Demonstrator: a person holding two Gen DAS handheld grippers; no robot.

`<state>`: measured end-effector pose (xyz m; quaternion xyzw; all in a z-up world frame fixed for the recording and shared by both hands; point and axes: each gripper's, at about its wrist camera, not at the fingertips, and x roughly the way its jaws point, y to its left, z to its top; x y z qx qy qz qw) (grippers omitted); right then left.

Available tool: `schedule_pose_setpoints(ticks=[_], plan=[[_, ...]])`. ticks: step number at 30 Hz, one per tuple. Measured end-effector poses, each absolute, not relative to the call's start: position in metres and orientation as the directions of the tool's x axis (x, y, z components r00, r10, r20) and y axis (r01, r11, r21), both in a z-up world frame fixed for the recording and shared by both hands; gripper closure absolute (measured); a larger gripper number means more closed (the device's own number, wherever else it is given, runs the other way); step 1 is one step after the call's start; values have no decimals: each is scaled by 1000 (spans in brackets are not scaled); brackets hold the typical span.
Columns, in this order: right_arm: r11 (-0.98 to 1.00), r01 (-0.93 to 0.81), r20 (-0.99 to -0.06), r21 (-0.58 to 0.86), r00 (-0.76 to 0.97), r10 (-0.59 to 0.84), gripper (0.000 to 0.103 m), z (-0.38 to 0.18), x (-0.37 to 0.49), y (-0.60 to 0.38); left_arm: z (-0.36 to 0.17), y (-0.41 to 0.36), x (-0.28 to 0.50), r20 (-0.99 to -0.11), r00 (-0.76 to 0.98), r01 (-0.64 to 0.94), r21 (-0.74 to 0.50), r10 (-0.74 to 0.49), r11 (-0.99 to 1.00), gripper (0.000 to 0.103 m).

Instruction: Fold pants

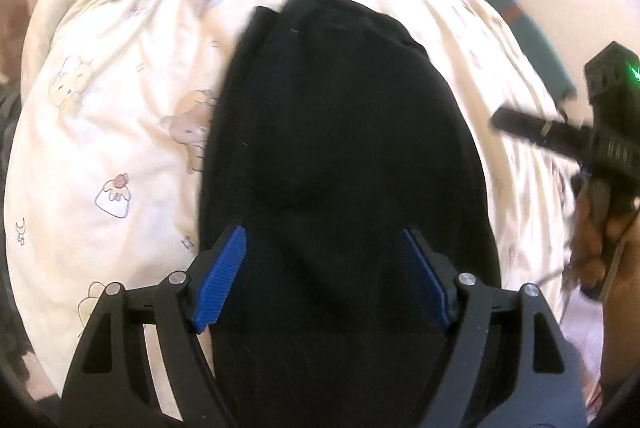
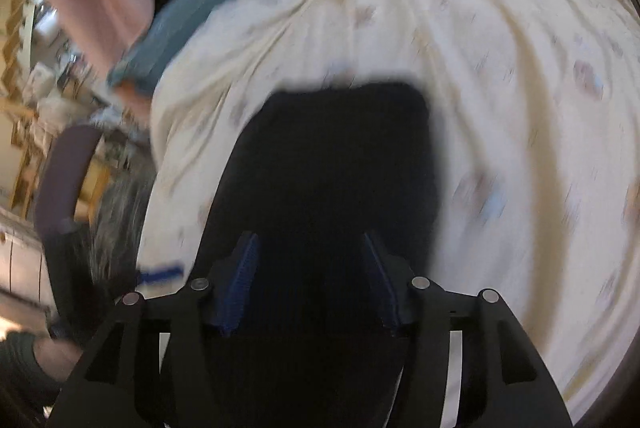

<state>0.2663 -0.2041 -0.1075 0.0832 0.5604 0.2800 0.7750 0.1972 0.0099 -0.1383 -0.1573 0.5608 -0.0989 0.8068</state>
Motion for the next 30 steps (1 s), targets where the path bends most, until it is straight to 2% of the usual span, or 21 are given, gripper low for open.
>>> schedule_pose_setpoints(ticks=[3, 6, 10, 13, 16, 17, 18, 20, 23, 30], plan=[[846, -280, -854, 453, 134, 502, 47, -146, 241, -194, -170, -10, 190, -902, 258, 38, -348, -346, 937, 27], [872, -191, -875, 450, 98, 474, 49, -181, 229, -207, -197, -13, 183, -933, 195, 46, -300, -303, 953, 27], [879, -116, -871, 462, 128, 475, 50, -174, 215, -244, -183, -8, 171, -937, 192, 81, -283, -293, 956, 27], [925, -128, -920, 358, 124, 373, 47, -166, 195, -267, -179, 10, 158, -946, 182, 24, -267, -267, 963, 27], [885, -107, -869, 453, 169, 465, 47, -148, 171, -298, -164, 41, 146, -917, 228, -95, -356, -328, 929, 26], [858, -86, -834, 507, 201, 513, 45, -141, 163, -309, -158, 52, 143, -899, 261, -124, -393, -352, 911, 23], [837, -72, -807, 543, 230, 544, 35, -137, 158, -316, -152, 61, 140, -889, 292, -142, -405, -352, 903, 18], [792, -40, -751, 609, 290, 592, 25, -135, 148, -331, -145, 77, 141, -880, 337, -148, -401, -335, 904, 12], [744, 11, -716, 668, 281, 639, 25, -153, 147, -338, -154, 87, 149, -885, 320, -120, -391, -337, 912, 12], [760, -28, -748, 649, 155, 645, 25, -193, 171, -312, -184, 81, 172, -894, 274, -129, -401, -356, 907, 12]])
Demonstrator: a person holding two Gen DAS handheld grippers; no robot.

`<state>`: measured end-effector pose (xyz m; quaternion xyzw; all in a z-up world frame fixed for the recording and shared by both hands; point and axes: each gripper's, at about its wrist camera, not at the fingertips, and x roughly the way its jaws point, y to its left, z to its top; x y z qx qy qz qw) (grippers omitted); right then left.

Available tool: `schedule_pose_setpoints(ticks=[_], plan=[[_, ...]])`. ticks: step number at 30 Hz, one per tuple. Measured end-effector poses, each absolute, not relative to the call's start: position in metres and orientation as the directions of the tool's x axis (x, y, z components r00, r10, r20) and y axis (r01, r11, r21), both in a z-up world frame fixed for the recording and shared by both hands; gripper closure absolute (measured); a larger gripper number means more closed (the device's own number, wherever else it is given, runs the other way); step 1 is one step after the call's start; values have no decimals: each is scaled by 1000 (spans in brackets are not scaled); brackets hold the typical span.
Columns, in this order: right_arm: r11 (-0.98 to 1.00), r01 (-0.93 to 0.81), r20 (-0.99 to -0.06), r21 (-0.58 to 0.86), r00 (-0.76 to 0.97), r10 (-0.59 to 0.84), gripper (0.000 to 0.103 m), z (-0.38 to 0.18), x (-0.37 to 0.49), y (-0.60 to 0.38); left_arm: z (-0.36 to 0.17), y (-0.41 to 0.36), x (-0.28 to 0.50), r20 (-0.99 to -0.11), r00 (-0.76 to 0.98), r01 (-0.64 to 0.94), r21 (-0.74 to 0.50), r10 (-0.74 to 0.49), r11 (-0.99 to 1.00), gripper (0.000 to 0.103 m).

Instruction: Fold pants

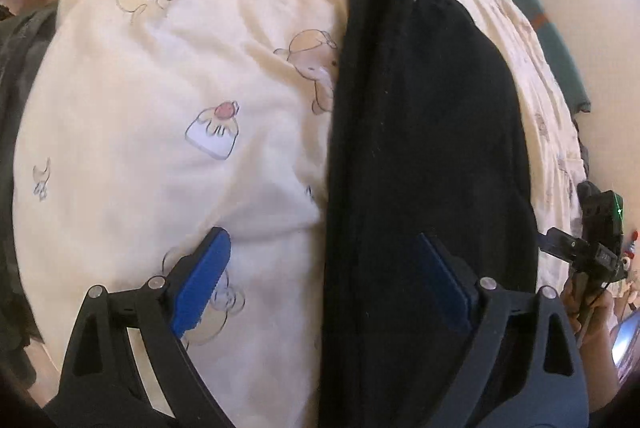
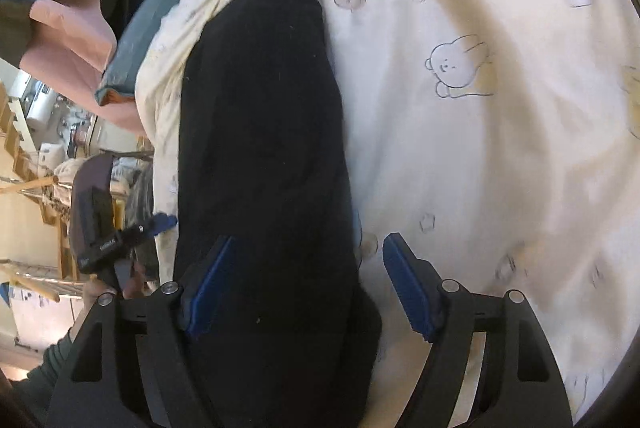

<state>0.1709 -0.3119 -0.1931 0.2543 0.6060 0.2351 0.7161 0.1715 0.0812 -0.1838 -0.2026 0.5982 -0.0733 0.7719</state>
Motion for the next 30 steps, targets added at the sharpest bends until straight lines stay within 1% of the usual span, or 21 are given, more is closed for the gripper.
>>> schedule_pose_setpoints(ticks=[2, 4, 7, 10, 17, 24, 27, 28, 30], plan=[[752, -18, -743, 659, 137, 655, 25, -204, 178, -312, -185, 75, 173, -902, 261, -98, -380, -344, 920, 12], [744, -10, -737, 668, 131, 663, 25, -210, 180, -313, -186, 69, 171, -919, 255, -71, -328, -301, 942, 12], [744, -19, -737, 668, 122, 664, 25, -213, 182, -310, -188, 64, 169, -929, 256, -69, -292, -266, 954, 12], [731, -27, -723, 682, 127, 679, 25, -210, 183, -310, -189, 56, 169, -925, 261, -58, -299, -275, 952, 12], [731, -37, -725, 681, 103, 681, 25, -216, 189, -301, -191, 39, 176, -929, 253, -42, -289, -270, 956, 11], [733, -49, -729, 679, 76, 680, 21, -222, 194, -292, -194, 30, 179, -938, 247, -43, -262, -244, 964, 6], [731, -66, -728, 679, 68, 682, 20, -220, 193, -287, -194, 26, 180, -938, 246, -42, -262, -244, 964, 7], [723, -80, -721, 686, 59, 691, 20, -219, 192, -283, -193, 24, 180, -934, 243, -39, -279, -262, 959, 7], [680, -94, -681, 727, 30, 732, 20, -216, 189, -276, -190, 12, 180, -911, 220, 9, -357, -350, 934, 7]])
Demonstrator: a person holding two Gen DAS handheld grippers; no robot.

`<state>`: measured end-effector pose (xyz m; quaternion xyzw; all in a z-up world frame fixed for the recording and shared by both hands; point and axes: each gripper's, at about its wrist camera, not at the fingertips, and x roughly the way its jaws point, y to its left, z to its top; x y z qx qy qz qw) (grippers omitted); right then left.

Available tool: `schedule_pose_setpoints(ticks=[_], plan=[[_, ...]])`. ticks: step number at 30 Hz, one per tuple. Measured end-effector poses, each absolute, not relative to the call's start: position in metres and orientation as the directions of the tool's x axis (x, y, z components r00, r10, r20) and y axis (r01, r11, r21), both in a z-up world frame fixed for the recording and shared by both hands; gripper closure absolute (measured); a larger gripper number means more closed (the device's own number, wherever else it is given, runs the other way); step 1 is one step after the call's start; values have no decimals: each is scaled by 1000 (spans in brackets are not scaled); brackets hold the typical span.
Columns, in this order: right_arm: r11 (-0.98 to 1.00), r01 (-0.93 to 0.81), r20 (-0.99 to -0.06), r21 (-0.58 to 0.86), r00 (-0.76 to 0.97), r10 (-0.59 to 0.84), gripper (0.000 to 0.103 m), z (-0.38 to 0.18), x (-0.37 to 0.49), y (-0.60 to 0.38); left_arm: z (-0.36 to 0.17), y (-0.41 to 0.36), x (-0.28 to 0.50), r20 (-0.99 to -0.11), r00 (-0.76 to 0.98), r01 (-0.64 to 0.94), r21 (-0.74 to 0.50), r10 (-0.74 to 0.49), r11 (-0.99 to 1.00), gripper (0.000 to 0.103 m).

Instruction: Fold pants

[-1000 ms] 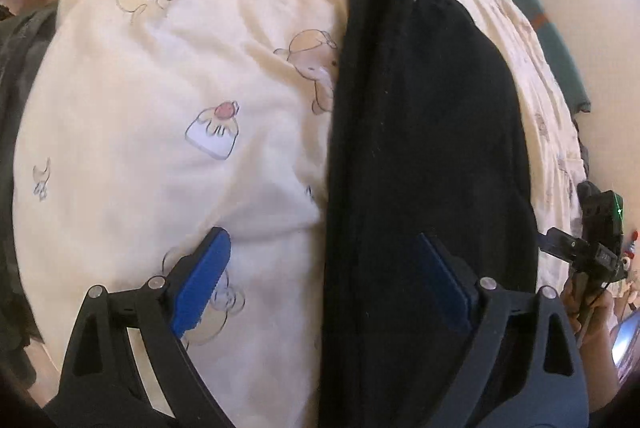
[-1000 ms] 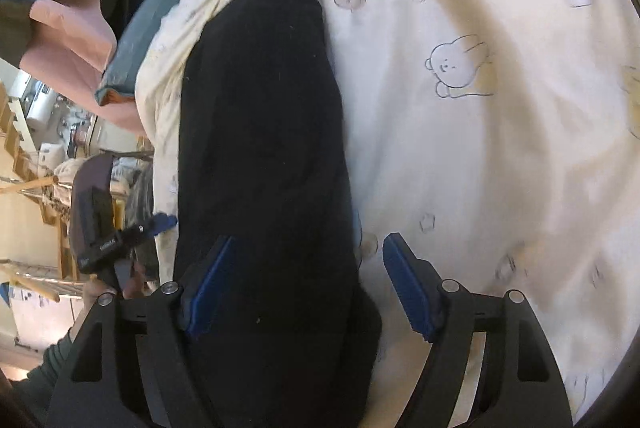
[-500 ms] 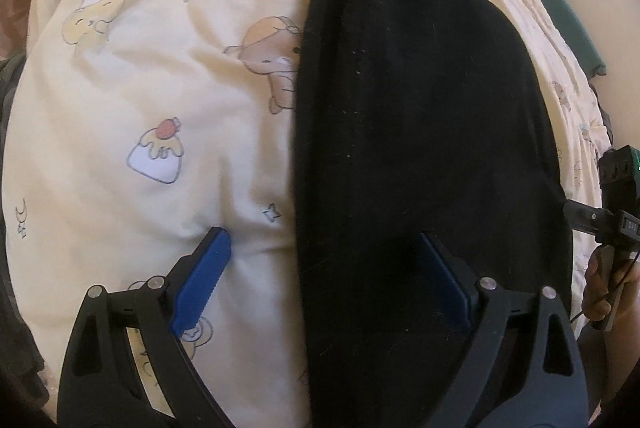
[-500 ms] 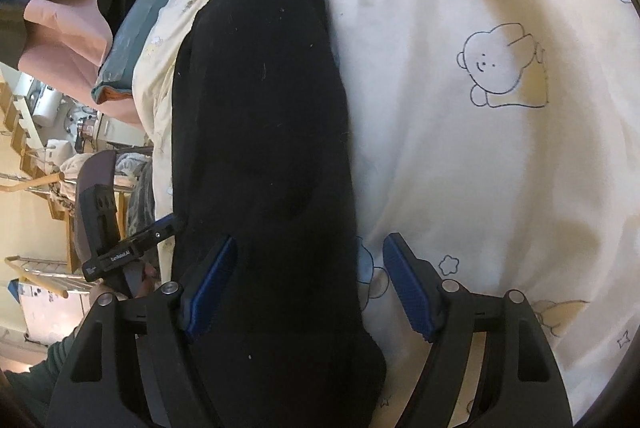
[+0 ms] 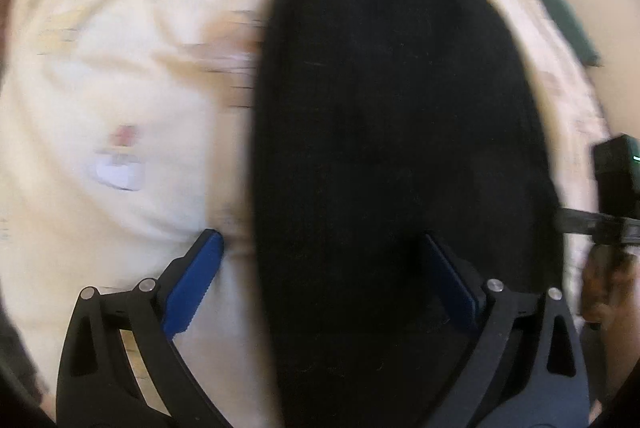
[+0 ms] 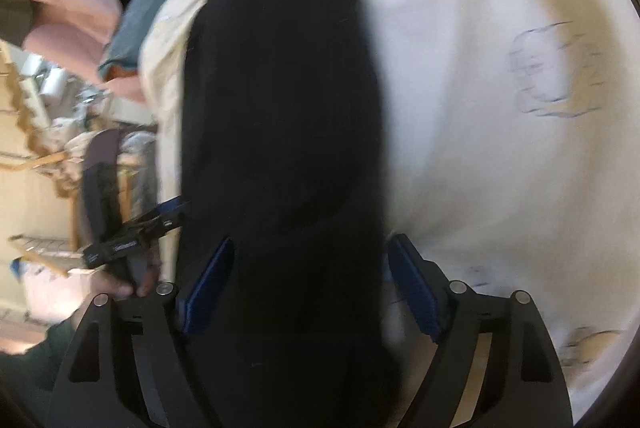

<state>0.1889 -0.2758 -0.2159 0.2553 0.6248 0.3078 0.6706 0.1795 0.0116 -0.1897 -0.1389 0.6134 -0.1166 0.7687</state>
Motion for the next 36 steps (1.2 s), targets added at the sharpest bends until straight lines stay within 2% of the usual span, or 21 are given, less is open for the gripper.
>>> schedule_pose_setpoints(ticks=[1, 3, 4, 5, 8, 11, 14, 16, 17, 18, 22, 24, 25, 28, 31, 34, 36], plan=[[654, -117, -658, 747, 12, 753, 20, -213, 187, -269, -189, 9, 178, -913, 210, 45, -349, -350, 936, 7], [685, -185, -693, 705, 24, 720, 22, -207, 185, -258, -195, 0, 177, -937, 198, 92, -274, -287, 957, 7], [706, -187, -714, 683, 32, 699, 22, -209, 187, -258, -197, 2, 178, -937, 193, 77, -281, -291, 957, 7], [718, -158, -721, 678, 45, 691, 23, -213, 190, -263, -199, 6, 179, -933, 189, 49, -304, -308, 951, 7], [691, -51, -689, 721, 50, 723, 34, -228, 199, -281, -198, 15, 183, -918, 189, 4, -353, -347, 936, 7], [646, -85, -650, 758, -35, 759, 38, -229, 193, -269, -197, 16, 178, -915, 168, 26, -367, -366, 930, 21], [666, -124, -677, 736, -103, 729, 39, -233, 179, -251, -195, 15, 172, -912, 121, 61, -387, -392, 920, 24], [682, -130, -693, 720, -69, 718, 48, -230, 179, -251, -199, 18, 174, -909, 124, 36, -397, -399, 917, 27], [686, -130, -696, 716, -50, 716, 59, -228, 181, -253, -201, 19, 175, -905, 119, 21, -408, -408, 913, 30], [690, -132, -699, 711, -36, 714, 72, -226, 184, -254, -200, 18, 176, -901, 117, 16, -420, -419, 907, 42], [686, -181, -703, 705, -47, 710, 80, -213, 178, -252, -185, 10, 173, -910, 126, 65, -391, -396, 918, 67], [677, -174, -691, 715, -33, 722, 83, -204, 174, -256, -182, 15, 171, -913, 127, 56, -384, -388, 922, 86], [678, -189, -693, 711, -18, 721, 84, -198, 172, -257, -178, 18, 170, -908, 129, 44, -397, -399, 917, 90], [686, -232, -700, 690, 30, 714, 85, -179, 168, -255, -162, 19, 167, -898, 151, 49, -411, -413, 911, 93], [689, -234, -700, 686, 46, 712, 85, -171, 165, -250, -160, 14, 164, -910, 160, 56, -379, -383, 924, 91], [721, -174, -726, 671, 42, 686, 85, -189, 166, -254, -174, 16, 157, -907, 113, -12, -410, -407, 912, 76], [725, -133, -727, 676, 39, 685, 85, -201, 167, -260, -181, 23, 150, -898, 93, -35, -434, -429, 900, 73]])
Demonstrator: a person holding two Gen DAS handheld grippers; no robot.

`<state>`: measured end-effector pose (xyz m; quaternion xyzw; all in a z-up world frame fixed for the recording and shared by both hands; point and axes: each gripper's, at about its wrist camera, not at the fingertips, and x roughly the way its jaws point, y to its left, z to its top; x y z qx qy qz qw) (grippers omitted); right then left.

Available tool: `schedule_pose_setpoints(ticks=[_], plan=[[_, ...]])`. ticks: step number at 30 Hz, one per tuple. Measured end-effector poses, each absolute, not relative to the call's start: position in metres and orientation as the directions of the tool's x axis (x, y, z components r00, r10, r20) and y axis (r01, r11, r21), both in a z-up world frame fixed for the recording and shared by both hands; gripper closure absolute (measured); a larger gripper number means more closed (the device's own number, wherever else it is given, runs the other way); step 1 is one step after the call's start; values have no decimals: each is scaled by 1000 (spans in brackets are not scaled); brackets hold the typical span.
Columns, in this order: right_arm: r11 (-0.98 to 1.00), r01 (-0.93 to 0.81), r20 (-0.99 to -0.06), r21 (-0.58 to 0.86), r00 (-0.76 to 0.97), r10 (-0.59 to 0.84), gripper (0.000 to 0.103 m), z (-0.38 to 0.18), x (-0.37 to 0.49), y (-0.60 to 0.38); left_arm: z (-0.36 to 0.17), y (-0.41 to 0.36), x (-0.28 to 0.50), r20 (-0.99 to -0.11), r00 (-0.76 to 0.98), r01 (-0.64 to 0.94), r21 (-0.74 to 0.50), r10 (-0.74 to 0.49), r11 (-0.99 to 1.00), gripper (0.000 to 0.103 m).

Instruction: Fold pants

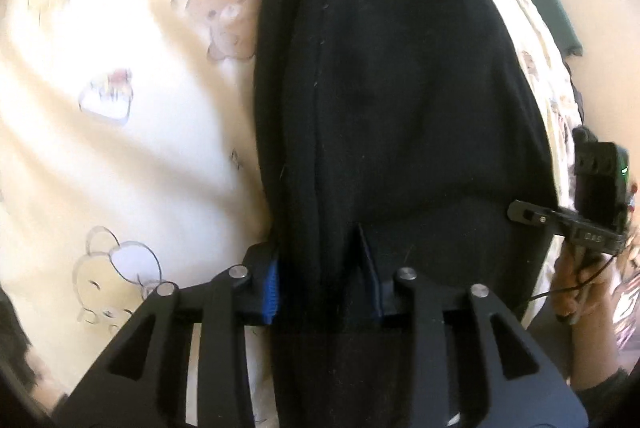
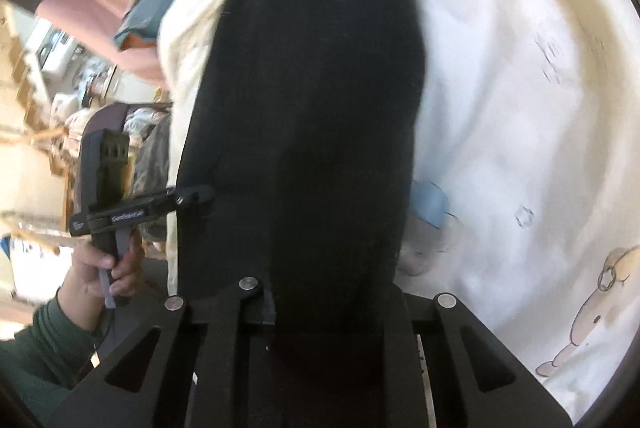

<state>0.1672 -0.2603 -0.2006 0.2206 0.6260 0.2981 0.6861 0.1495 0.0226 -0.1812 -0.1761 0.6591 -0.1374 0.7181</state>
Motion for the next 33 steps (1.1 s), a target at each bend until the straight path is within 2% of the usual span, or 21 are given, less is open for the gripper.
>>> schedule_pose_setpoints(ticks=[2, 4, 6, 8, 11, 15, 17, 22, 28, 33], plan=[[725, -115, -727, 679, 33, 686, 84, -207, 169, -263, -183, 15, 149, -891, 62, -3, -450, -449, 893, 74], [730, -115, -732, 674, 27, 681, 84, -210, 171, -262, -183, 0, 148, -917, 48, 81, -391, -395, 917, 72], [727, -106, -729, 679, 22, 684, 84, -213, 172, -259, -190, -3, 150, -921, 46, 60, -385, -388, 921, 62], [723, -83, -724, 686, 14, 689, 83, -218, 174, -260, -197, 1, 154, -902, 80, 9, -424, -423, 906, 61], [724, -108, -726, 681, 26, 687, 83, -213, 173, -261, -188, -4, 157, -886, 111, 30, -450, -450, 893, 93], [691, -183, -692, 699, 73, 719, 85, -182, 164, -258, -159, -15, 144, -882, 120, 106, -444, -455, 890, 95], [678, -247, -680, 692, 93, 728, 85, -160, 157, -253, -139, -16, 137, -847, 141, 130, -497, -512, 858, 95], [670, -298, -664, 679, 138, 735, 86, -117, 145, -253, -78, -1, 115, -803, 225, 164, -527, -552, 834, 95], [638, -376, -620, 672, 187, 762, 86, -36, 127, -266, 7, 33, 87, -701, 324, 226, -595, -635, 771, 95], [640, -482, -620, 599, 227, 751, 86, 48, 132, -255, 79, 31, 107, -648, 430, 318, -543, -629, 777, 95]])
